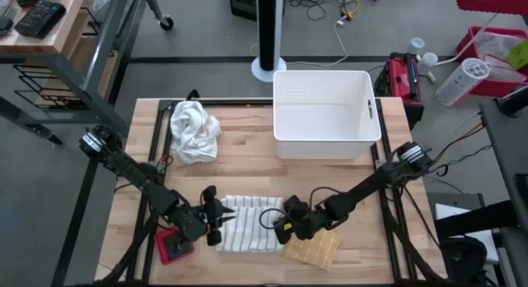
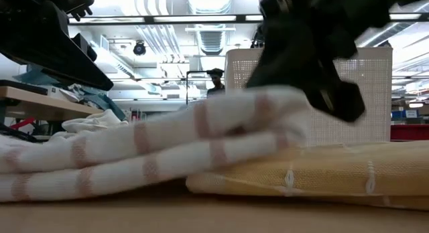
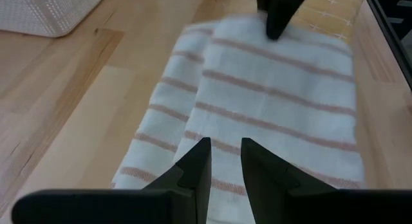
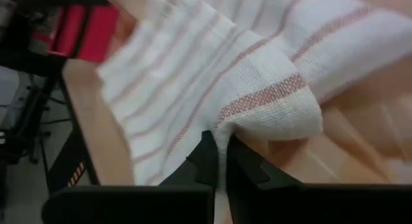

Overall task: Fold towel
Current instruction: Fold the white kitchen towel

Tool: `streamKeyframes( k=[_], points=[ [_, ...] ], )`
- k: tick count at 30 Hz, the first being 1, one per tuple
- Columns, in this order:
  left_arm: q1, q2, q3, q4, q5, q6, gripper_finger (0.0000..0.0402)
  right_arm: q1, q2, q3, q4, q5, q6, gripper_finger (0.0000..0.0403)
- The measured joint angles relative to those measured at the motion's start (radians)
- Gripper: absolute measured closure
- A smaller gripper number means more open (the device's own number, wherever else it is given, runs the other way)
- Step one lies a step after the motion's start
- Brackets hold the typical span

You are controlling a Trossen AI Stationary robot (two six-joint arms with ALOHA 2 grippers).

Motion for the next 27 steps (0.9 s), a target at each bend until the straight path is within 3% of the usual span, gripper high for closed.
streamKeyframes(
  k=[10, 20, 27],
  points=[
    [0.017, -0.007, 0.000, -0.013, -0.023, -0.027, 0.0326, -0.047, -0.019, 0.265, -0.262, 0.000, -0.172, 0.0401],
    [0.008, -0.095, 0.001, -0.017, -0.098, -0.050, 0.0326, -0.142, 0.192, 0.659, -0.771, -0.068, -0.283, 0.0402],
    [-0.022, -0.167, -0.031, -0.235, -0.130, -0.180, 0.0326, -0.172, 0.387, 0.994, -0.977, -0.107, -0.365, 0.0403]
  ],
)
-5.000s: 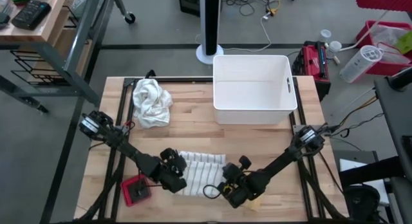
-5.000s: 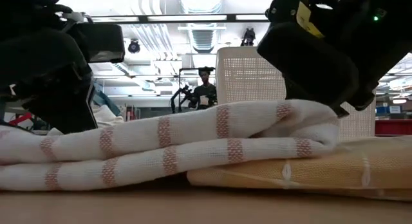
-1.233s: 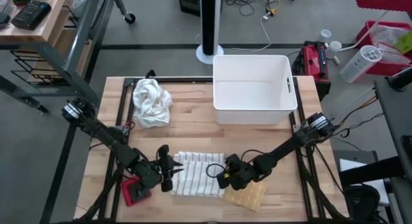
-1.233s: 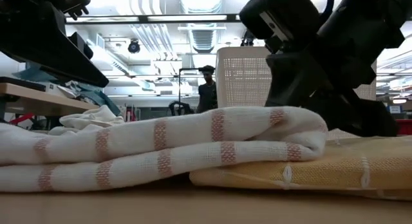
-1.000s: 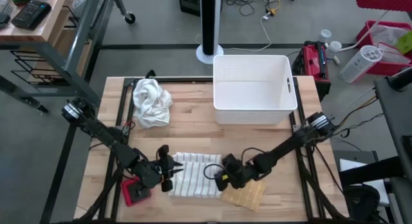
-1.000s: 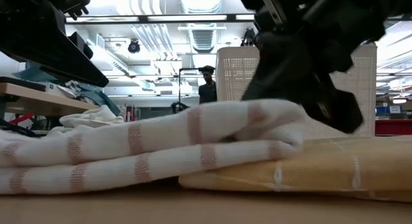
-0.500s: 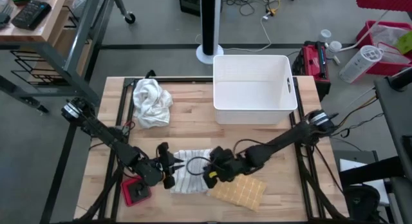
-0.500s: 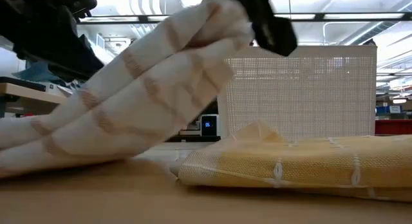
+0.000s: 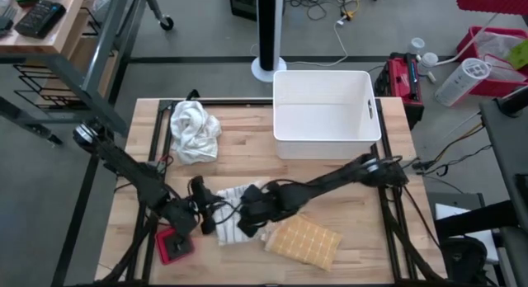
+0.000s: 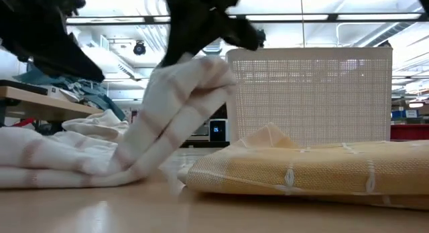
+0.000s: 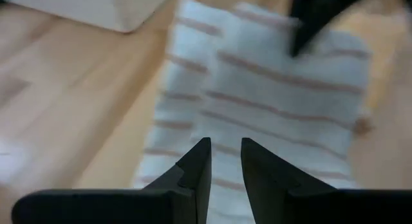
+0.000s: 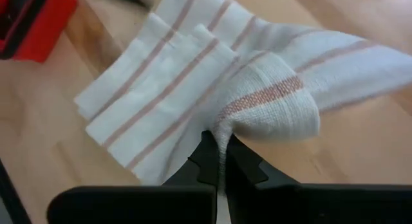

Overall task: Fold towel
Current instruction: Fold the white kitchen towel

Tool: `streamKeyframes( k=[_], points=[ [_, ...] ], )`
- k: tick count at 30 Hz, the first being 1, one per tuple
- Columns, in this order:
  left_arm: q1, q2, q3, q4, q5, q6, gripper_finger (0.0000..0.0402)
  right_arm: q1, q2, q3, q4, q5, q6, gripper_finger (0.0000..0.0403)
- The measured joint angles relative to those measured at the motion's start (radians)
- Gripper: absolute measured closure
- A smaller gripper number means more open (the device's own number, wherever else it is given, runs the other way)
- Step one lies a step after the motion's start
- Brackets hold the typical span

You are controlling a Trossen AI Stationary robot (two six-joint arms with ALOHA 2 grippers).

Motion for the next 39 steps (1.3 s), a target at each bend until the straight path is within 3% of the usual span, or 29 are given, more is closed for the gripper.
streamKeyframes(
  k=[6, 12, 15, 24, 27, 32, 36, 39],
  points=[
    [-0.076, -0.113, -0.002, -0.107, -0.260, -0.090, 0.0326, -0.026, 0.221, 0.318, -0.159, -0.015, -0.037, 0.0403],
    [-0.198, -0.178, -0.017, -0.118, -0.518, -0.048, 0.0326, -0.047, 0.222, 0.264, -0.099, -0.048, -0.027, 0.0403],
    [-0.222, -0.194, -0.041, -0.122, -0.564, -0.046, 0.0326, -0.046, 0.207, 0.288, -0.113, -0.012, -0.026, 0.0403],
    [-0.221, -0.206, -0.094, -0.123, -0.579, -0.083, 0.0326, -0.048, 0.205, 0.321, 0.103, -0.029, -0.088, 0.0403],
    [-0.220, -0.209, -0.094, -0.123, -0.532, -0.082, 0.0326, -0.047, 0.205, 0.321, 0.113, -0.012, -0.098, 0.0403],
    [-0.219, -0.256, -0.052, -0.180, -0.216, -0.105, 0.0326, -0.048, 0.205, 0.320, 0.104, 0.012, -0.122, 0.0403],
    [-0.188, -0.246, -0.046, -0.210, -0.123, -0.159, 0.0326, -0.047, 0.201, 0.320, 0.039, 0.051, -0.130, 0.0403],
    [-0.148, -0.211, -0.068, -0.226, 0.014, -0.254, 0.0326, -0.043, 0.183, 0.321, -0.047, 0.118, -0.121, 0.0403]
  ],
)
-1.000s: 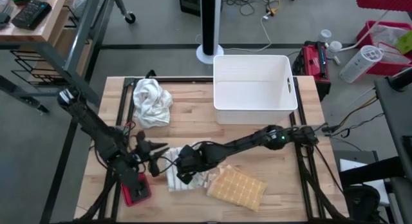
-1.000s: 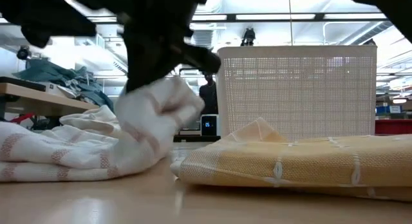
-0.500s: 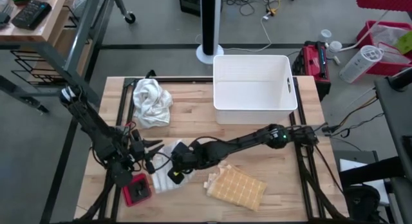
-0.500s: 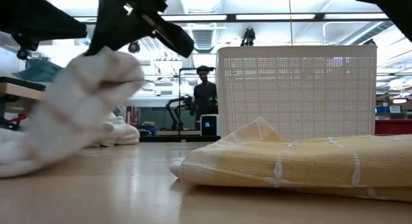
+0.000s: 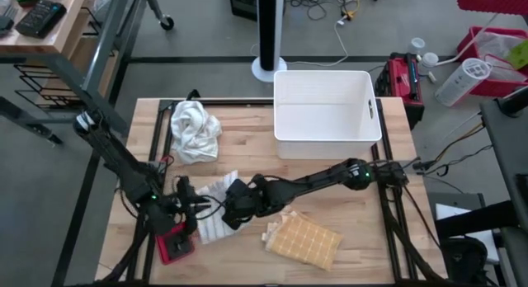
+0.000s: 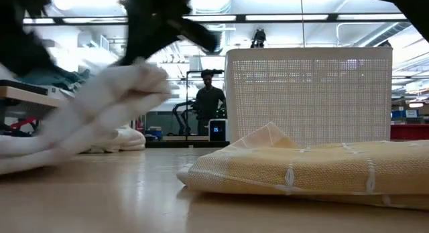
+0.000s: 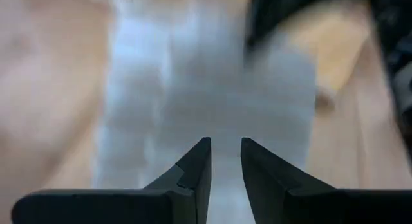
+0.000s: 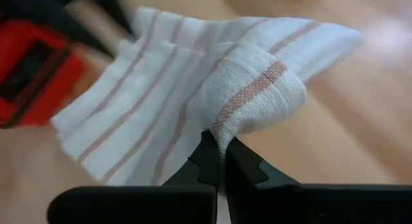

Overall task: Fold towel
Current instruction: Fold the white kitchen towel

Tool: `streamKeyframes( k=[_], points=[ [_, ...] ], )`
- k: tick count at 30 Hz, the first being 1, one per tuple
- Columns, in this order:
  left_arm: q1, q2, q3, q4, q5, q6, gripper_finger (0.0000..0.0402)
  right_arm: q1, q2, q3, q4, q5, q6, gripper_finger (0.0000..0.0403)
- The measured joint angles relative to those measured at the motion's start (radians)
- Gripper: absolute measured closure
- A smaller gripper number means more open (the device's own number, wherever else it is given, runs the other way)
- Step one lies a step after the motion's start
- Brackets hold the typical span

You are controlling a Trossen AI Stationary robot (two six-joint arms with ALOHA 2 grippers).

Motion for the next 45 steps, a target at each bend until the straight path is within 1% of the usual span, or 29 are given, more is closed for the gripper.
streamKeyframes(
  k=[2, 4, 7, 9, 10, 12, 15, 18, 20, 25, 33, 35, 37, 45],
  points=[
    [0.034, 0.049, -0.017, -0.002, 0.103, -0.046, 0.0326, 0.002, -0.018, 0.000, -0.057, 0.049, 0.017, 0.0403],
    [0.061, 0.112, -0.022, 0.029, 0.175, -0.058, 0.0327, 0.005, -0.035, 0.000, -0.089, 0.081, 0.023, 0.0403],
    [0.115, 0.212, -0.026, 0.083, 0.211, -0.052, 0.0327, 0.008, -0.054, 0.001, -0.086, 0.088, 0.015, 0.0403],
    [0.160, 0.280, -0.021, 0.129, 0.276, -0.042, 0.0327, 0.011, -0.057, 0.002, -0.084, 0.089, 0.007, 0.0403],
    [0.183, 0.309, -0.017, 0.129, 0.293, -0.039, 0.0327, 0.011, -0.057, 0.002, -0.084, 0.088, 0.001, 0.0403],
    [0.227, 0.366, -0.013, 0.145, 0.300, -0.037, 0.0327, 0.011, -0.056, 0.002, -0.086, 0.085, -0.006, 0.0403],
    [0.267, 0.415, 0.000, 0.236, 0.322, 0.024, 0.0328, 0.015, -0.051, 0.002, -0.077, 0.078, -0.009, 0.0403],
    [0.273, 0.419, 0.007, 0.267, 0.315, 0.057, 0.0337, 0.013, -0.046, 0.001, -0.072, 0.075, -0.011, 0.0403],
    [0.273, 0.407, 0.007, 0.289, 0.314, 0.082, 0.0352, 0.008, -0.042, 0.001, -0.049, 0.076, -0.016, 0.0403],
    [0.275, 0.407, 0.004, 0.294, 0.306, 0.090, 0.0394, -0.006, -0.032, -0.006, -0.007, 0.078, -0.025, 0.0403],
    [0.297, 0.420, 0.002, 0.317, 0.312, 0.145, 0.0398, -0.023, 0.008, -0.013, 0.035, 0.056, -0.016, 0.0399],
    [0.302, 0.423, 0.002, 0.333, 0.323, 0.163, 0.0400, -0.023, 0.014, -0.013, 0.062, 0.056, -0.011, 0.0386],
    [0.304, 0.423, 0.001, 0.331, 0.322, 0.173, 0.0400, -0.026, 0.015, -0.014, 0.059, 0.059, -0.015, 0.0364],
    [0.310, 0.423, 0.001, 0.366, 0.324, 0.228, 0.0401, -0.039, 0.015, -0.014, 0.080, 0.054, -0.029, 0.0249]
  ],
)
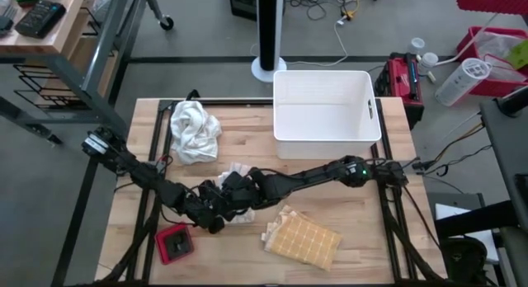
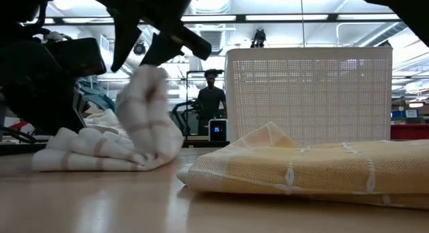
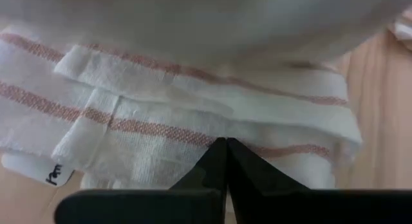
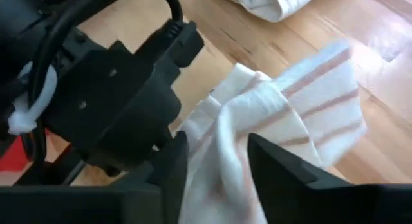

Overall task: Fold towel
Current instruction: Fold the white kitchen towel

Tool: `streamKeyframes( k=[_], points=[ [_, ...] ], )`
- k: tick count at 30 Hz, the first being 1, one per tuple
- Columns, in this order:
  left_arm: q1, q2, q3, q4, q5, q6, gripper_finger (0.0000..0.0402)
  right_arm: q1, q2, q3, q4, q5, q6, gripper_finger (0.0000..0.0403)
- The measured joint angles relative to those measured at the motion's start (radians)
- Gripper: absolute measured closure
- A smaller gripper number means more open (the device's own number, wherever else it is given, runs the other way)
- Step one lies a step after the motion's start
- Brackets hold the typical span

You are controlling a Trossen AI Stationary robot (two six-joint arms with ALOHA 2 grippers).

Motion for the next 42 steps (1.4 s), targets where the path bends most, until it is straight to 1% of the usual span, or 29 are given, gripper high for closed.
streamKeyframes(
  k=[3, 6, 9, 12, 14, 16, 17, 20, 21, 23, 28, 32, 34, 37, 40, 42],
  points=[
    [0.000, 0.000, 0.000, 0.000, 0.000, 0.004, 0.0401, -0.001, 0.000, 0.000, 0.013, -0.003, -0.017, 0.0216],
    [0.000, -0.001, 0.000, 0.000, 0.000, 0.004, 0.0401, -0.001, 0.000, 0.000, 0.004, -0.003, -0.043, 0.0193],
    [0.000, -0.001, -0.001, 0.000, 0.003, 0.004, 0.0401, 0.004, -0.006, 0.000, -0.057, 0.008, -0.056, 0.0182],
    [0.000, 0.007, -0.001, 0.000, 0.008, 0.001, 0.0401, 0.016, -0.010, 0.002, -0.132, 0.034, -0.031, 0.0180],
    [0.000, 0.009, -0.001, 0.001, 0.015, 0.001, 0.0401, 0.033, -0.006, -0.003, -0.122, 0.015, -0.058, 0.0182],
    [-0.001, 0.009, -0.001, 0.004, 0.015, 0.006, 0.0401, 0.060, 0.006, -0.008, -0.119, 0.019, -0.150, 0.0184],
    [-0.002, 0.009, -0.001, 0.008, 0.015, 0.008, 0.0401, 0.076, 0.011, -0.013, -0.122, 0.051, -0.192, 0.0185],
    [-0.003, 0.009, -0.001, 0.017, 0.015, 0.019, 0.0401, 0.123, 0.018, -0.024, -0.126, 0.217, -0.235, 0.0188],
    [-0.003, 0.009, -0.001, 0.017, 0.016, 0.019, 0.0401, 0.134, 0.017, -0.024, -0.118, 0.241, -0.250, 0.0188],
    [-0.003, 0.009, -0.001, 0.018, 0.016, 0.024, 0.0401, 0.152, 0.012, -0.030, -0.088, 0.235, -0.300, 0.0187],
    [-0.003, 0.008, -0.001, 0.033, 0.025, 0.043, 0.0401, 0.171, 0.015, -0.120, 0.035, 0.210, -0.323, 0.0187],
    [-0.003, 0.008, 0.000, 0.063, 0.036, 0.076, 0.0401, 0.146, 0.014, -0.186, 0.182, 0.141, -0.342, 0.0194],
    [-0.003, 0.008, 0.000, 0.068, 0.042, 0.086, 0.0401, 0.141, 0.014, -0.227, 0.244, 0.154, -0.352, 0.0197],
    [-0.003, 0.008, 0.000, 0.068, 0.045, 0.091, 0.0401, 0.140, 0.016, -0.258, 0.256, 0.215, -0.355, 0.0205],
    [-0.003, 0.008, 0.000, 0.069, 0.045, 0.096, 0.0401, 0.126, 0.013, -0.292, 0.293, 0.215, -0.355, 0.0227],
    [-0.003, 0.008, -0.001, 0.071, 0.045, 0.104, 0.0401, 0.121, 0.013, -0.325, 0.332, 0.220, -0.369, 0.0258]
  ],
)
